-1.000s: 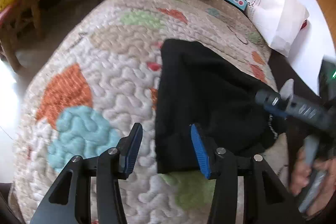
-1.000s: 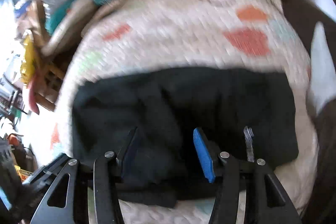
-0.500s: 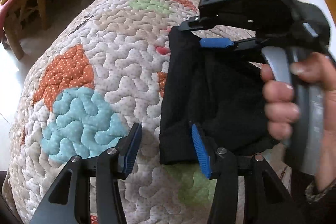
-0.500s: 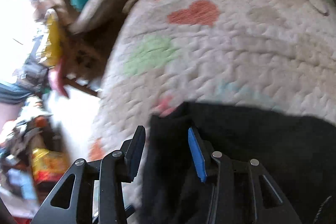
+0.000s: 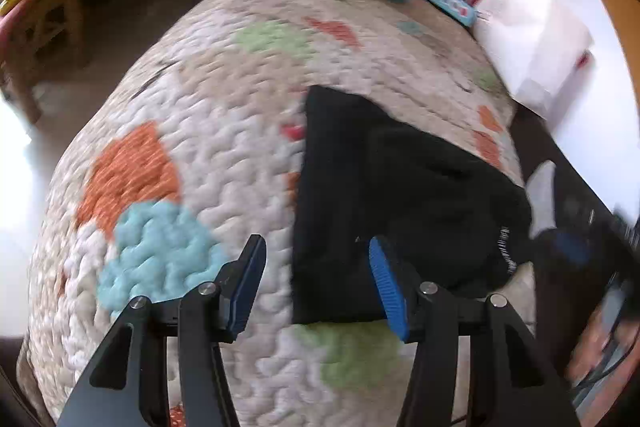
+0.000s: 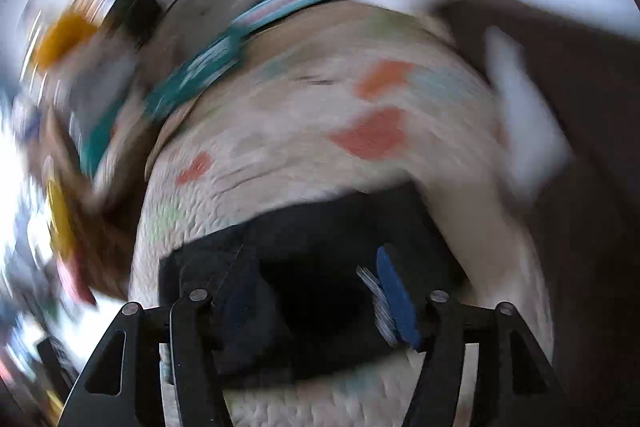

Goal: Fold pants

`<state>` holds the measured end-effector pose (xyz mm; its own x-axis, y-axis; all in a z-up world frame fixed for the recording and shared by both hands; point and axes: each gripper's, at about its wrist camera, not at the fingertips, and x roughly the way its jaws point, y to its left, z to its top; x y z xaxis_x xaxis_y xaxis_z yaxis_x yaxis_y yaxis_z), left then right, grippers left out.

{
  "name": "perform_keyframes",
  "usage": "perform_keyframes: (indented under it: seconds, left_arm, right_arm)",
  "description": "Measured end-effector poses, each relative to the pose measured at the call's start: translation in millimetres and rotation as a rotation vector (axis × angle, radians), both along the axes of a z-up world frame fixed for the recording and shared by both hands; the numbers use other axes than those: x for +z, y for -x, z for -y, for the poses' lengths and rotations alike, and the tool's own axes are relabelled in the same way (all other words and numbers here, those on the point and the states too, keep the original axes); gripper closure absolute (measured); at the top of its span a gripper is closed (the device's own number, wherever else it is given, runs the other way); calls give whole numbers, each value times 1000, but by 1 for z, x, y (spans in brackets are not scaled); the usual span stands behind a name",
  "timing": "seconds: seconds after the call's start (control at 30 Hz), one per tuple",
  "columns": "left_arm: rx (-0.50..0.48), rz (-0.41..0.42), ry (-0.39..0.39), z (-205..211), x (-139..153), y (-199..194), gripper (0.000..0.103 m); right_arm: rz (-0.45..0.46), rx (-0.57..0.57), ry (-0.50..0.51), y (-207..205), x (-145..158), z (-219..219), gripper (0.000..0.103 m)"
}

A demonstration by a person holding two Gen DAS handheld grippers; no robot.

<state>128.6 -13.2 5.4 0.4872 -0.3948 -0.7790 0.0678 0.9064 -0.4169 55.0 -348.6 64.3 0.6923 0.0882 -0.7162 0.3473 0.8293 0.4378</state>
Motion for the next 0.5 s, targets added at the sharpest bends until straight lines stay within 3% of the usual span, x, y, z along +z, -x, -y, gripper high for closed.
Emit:
perform_keyframes:
  seconds: [0.07,0.13,0.23,0.3,0.5]
  left_arm:
    - [-52,51,-14,15,20,-2,50]
    - [-104,96,-50,32,37,-4,44]
    - [-231,107,-84,69,56,-19,40]
    - [-281,112,-96,94,64,-31,40]
    - [-444,124,-105,188,65,-69,38]
  right_arm:
    - [30,-97,-194,32,-25,18,35]
    - [-25,-130,-310,37,-53,19,36]
    - [-73,-143,-331,33,-71,19,36]
    - [-74,-150,-276,29,-74,16,36]
    - [-60,-196,-285,32,-93,26,36]
